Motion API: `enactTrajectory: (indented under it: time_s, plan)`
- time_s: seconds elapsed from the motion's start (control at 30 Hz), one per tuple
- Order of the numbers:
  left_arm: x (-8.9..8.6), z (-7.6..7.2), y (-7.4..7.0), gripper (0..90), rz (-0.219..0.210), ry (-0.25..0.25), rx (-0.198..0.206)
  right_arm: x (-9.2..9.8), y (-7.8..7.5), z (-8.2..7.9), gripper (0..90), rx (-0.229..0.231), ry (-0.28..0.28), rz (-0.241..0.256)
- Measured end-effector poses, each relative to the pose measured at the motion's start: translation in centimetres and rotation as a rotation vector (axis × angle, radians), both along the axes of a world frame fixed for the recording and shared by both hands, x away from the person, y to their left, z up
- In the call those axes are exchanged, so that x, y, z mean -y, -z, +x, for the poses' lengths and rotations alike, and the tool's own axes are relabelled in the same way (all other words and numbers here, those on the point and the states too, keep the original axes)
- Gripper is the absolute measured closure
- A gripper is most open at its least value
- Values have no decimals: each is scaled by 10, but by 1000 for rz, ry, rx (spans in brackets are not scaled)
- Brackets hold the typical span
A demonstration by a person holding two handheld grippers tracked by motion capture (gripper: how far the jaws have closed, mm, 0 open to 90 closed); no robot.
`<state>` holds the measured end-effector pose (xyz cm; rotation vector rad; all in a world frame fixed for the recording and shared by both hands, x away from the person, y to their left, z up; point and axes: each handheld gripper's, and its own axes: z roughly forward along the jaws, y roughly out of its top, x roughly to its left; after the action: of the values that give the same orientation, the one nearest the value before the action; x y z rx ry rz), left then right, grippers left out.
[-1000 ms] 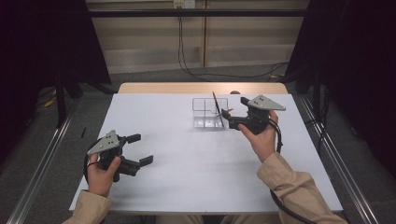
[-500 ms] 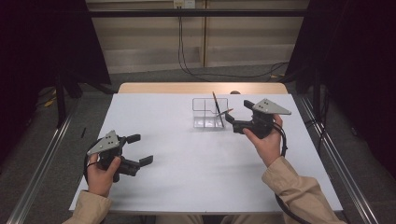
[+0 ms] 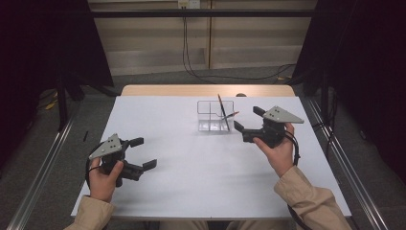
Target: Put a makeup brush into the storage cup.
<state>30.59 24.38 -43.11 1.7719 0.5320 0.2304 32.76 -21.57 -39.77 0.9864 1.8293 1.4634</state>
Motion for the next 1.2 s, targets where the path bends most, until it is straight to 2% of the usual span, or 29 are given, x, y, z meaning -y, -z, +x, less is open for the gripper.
enactTrajectory:
  time_s: [0.2, 0.63, 1.2]
  plan:
    - [0, 0, 0, 12, 4, 3, 0, 0, 0, -6, 95, 7, -24, -15]
    - [-2, 0, -1, 12, 5, 1, 5, 3, 7, -13, 86, -5, -50, -15]
    - [-1, -1, -1, 12, 8, -1, 3, 14, 12, -25, 80, 1, -55, -15]
